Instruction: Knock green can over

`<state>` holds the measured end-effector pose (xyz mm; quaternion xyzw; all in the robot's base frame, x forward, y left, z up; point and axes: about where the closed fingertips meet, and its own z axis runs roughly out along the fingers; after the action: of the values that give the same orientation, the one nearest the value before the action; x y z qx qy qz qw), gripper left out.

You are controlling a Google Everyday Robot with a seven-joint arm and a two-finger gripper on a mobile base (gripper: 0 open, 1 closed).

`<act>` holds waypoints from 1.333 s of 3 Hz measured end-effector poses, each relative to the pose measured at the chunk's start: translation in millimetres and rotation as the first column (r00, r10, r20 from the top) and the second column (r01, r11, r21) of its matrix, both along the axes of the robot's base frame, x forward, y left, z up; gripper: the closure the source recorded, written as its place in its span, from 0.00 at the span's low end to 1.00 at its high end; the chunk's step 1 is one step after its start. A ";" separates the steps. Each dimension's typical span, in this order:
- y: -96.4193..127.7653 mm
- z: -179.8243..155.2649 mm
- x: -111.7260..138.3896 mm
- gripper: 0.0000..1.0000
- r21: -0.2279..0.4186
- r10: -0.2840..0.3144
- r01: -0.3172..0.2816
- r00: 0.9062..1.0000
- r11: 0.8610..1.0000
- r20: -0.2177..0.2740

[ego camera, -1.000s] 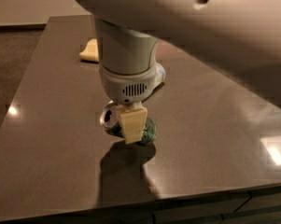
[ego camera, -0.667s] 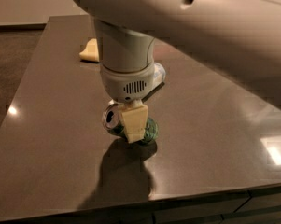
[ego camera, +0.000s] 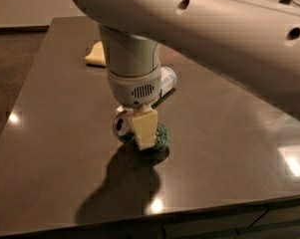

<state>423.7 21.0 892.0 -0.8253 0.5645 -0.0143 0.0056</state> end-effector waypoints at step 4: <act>9.8 -11.4 -15.2 0.00 -0.031 0.068 -0.068 0.998 0.997 -0.006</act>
Offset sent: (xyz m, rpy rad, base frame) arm -0.0102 -0.0094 -0.0106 -0.0778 0.0502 0.0307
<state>408.5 30.7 880.7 -0.8440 0.5359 -0.0209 -0.0081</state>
